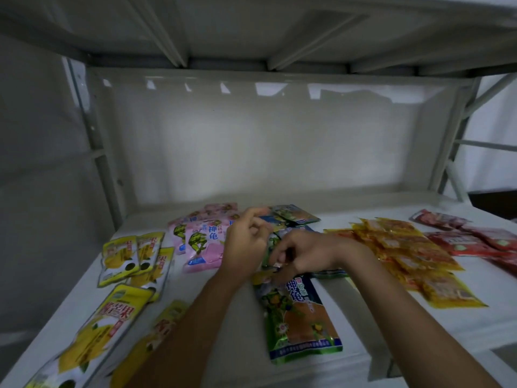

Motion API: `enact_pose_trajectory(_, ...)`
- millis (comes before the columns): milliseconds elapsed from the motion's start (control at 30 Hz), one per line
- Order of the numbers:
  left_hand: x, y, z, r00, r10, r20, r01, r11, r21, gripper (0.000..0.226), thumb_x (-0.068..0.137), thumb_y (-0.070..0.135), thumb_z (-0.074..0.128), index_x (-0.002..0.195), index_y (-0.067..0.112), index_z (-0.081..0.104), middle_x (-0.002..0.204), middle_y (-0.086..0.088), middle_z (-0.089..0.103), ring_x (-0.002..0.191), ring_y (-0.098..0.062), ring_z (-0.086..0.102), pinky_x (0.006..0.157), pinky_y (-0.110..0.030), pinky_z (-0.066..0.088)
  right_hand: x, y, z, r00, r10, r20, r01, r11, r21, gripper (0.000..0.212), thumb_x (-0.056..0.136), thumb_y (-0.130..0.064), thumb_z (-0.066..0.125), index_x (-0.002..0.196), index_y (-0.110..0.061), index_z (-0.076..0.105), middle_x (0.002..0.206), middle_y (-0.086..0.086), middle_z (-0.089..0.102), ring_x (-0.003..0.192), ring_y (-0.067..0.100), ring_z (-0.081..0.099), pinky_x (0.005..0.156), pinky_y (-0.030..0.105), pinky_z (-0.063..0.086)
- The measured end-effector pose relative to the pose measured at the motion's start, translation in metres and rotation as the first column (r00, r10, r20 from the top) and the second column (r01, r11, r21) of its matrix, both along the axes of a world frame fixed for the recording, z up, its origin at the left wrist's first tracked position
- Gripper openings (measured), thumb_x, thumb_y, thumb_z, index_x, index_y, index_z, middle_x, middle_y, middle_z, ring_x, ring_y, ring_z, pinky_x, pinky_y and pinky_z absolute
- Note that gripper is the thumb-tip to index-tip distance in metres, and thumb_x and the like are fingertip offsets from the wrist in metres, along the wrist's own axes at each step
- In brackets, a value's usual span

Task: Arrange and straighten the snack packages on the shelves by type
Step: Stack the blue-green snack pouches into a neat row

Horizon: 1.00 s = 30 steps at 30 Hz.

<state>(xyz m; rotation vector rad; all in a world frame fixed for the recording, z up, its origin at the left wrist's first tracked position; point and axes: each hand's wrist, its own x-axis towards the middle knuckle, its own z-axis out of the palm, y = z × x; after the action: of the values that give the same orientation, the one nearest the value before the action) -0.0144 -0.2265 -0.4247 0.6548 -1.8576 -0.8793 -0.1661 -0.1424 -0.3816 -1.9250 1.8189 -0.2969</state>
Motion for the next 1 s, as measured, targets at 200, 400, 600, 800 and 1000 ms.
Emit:
enact_pose_trajectory(200,0.000,-0.025,-0.009,0.996,0.031,0.078,-0.028,0.999,-0.037,0.031,0.097,-0.004,0.051,0.112,0.018,0.068,0.066,-0.006,0.066,0.051,-0.014,0.061,0.058,-0.034,0.052,0.005,-0.007,-0.014,0.995,0.055,-0.083,-0.057,0.998,-0.021,0.031,0.077,-0.046,0.090,0.100,-0.042,0.069,0.097,-0.019,0.061,0.089,0.009,0.060,0.078,0.036,0.051)
enact_pose_trajectory(400,-0.002,-0.036,-0.010,0.997,0.030,0.069,-0.029,0.999,-0.017,0.037,0.098,-0.004,0.052,0.097,0.029,0.069,0.063,0.003,0.067,0.048,-0.017,0.063,0.052,-0.037,0.054,0.013,-0.023,-0.013,0.994,0.050,-0.099,-0.050,0.999,0.011,0.026,0.085,-0.032,0.087,0.107,-0.025,0.075,0.106,-0.004,0.067,0.096,0.019,0.064,0.079,0.034,0.052)
enact_pose_trajectory(600,0.002,-0.034,-0.012,0.993,-0.107,-0.050,0.114,0.983,0.143,0.015,0.102,0.005,0.060,0.099,0.011,0.074,0.070,0.000,0.070,0.064,-0.015,0.064,0.061,-0.032,0.053,0.002,-0.032,-0.013,0.961,0.065,0.269,-0.056,0.998,-0.041,0.032,0.094,-0.012,0.078,0.069,-0.030,0.068,0.066,-0.005,0.062,0.062,0.013,0.052,0.071,0.031,0.045)
enact_pose_trajectory(800,0.010,-0.031,0.006,0.942,-0.221,-0.250,0.325,0.785,0.528,0.034,0.091,0.042,0.069,0.070,0.016,0.070,0.060,-0.011,0.052,0.047,-0.017,0.051,0.048,-0.021,0.039,-0.021,-0.033,-0.010,0.680,-0.026,0.733,0.287,0.929,-0.233,0.008,0.090,-0.002,0.079,0.092,-0.008,0.074,0.083,0.013,0.076,0.067,0.013,0.069,0.065,0.021,0.053)
enact_pose_trajectory(1000,0.010,-0.023,-0.008,0.942,-0.330,0.062,0.272,0.858,0.435,0.022,0.090,0.016,0.081,0.082,-0.001,0.070,0.089,-0.022,0.077,0.084,-0.032,0.075,0.076,-0.033,0.052,-0.028,-0.039,-0.026,0.500,-0.092,0.861,0.591,0.763,-0.262,0.006,0.088,-0.008,0.082,0.089,-0.010,0.077,0.080,0.005,0.077,0.073,0.018,0.071,0.068,0.027,0.055)
